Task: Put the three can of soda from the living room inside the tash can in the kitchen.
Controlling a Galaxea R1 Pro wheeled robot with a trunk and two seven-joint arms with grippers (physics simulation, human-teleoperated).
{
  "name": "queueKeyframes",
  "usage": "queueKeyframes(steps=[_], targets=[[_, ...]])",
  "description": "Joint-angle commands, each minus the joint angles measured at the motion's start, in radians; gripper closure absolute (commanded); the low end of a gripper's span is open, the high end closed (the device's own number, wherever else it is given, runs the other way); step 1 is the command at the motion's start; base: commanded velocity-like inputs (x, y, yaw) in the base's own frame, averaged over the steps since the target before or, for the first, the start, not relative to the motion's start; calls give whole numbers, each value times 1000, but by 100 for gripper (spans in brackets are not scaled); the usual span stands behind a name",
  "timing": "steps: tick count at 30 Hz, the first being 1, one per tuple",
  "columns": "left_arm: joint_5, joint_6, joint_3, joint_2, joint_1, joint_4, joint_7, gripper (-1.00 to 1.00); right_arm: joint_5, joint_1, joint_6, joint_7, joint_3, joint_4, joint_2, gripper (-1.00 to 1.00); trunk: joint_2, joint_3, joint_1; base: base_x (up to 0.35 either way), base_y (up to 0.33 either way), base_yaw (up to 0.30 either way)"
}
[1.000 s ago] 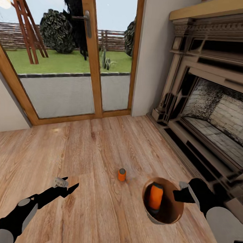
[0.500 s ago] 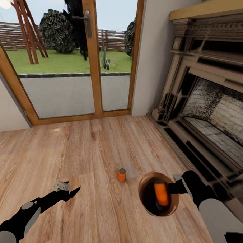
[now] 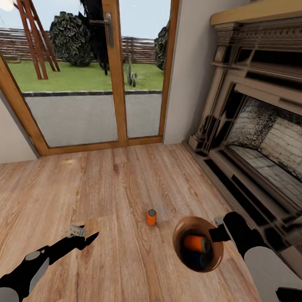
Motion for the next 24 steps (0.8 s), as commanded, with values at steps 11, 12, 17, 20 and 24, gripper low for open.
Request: queueKeyframes(steps=[11, 12, 17, 20, 24], targets=[[4, -1, 18, 6, 3, 10, 28, -100, -260, -24, 5, -11, -4, -16, 73, 100, 0, 0, 0, 0, 0, -4], [3, -1, 18, 6, 3, 10, 28, -100, -260, -24, 5, -12, -4, -16, 74, 100, 0, 1, 0, 0, 0, -67], [3, -1, 18, 6, 3, 10, 28, -100, -260, -25, 5, -13, -5, -16, 75, 100, 0, 4, 0, 0, 0, -148], [3, -1, 18, 6, 3, 10, 28, -100, -260, -24, 5, -13, -5, -16, 75, 100, 0, 7, 0, 0, 0, -185], [3, -1, 18, 6, 3, 10, 29, -100, -260, -24, 5, -13, -5, -16, 75, 100, 0, 12, 0, 0, 0, -194]])
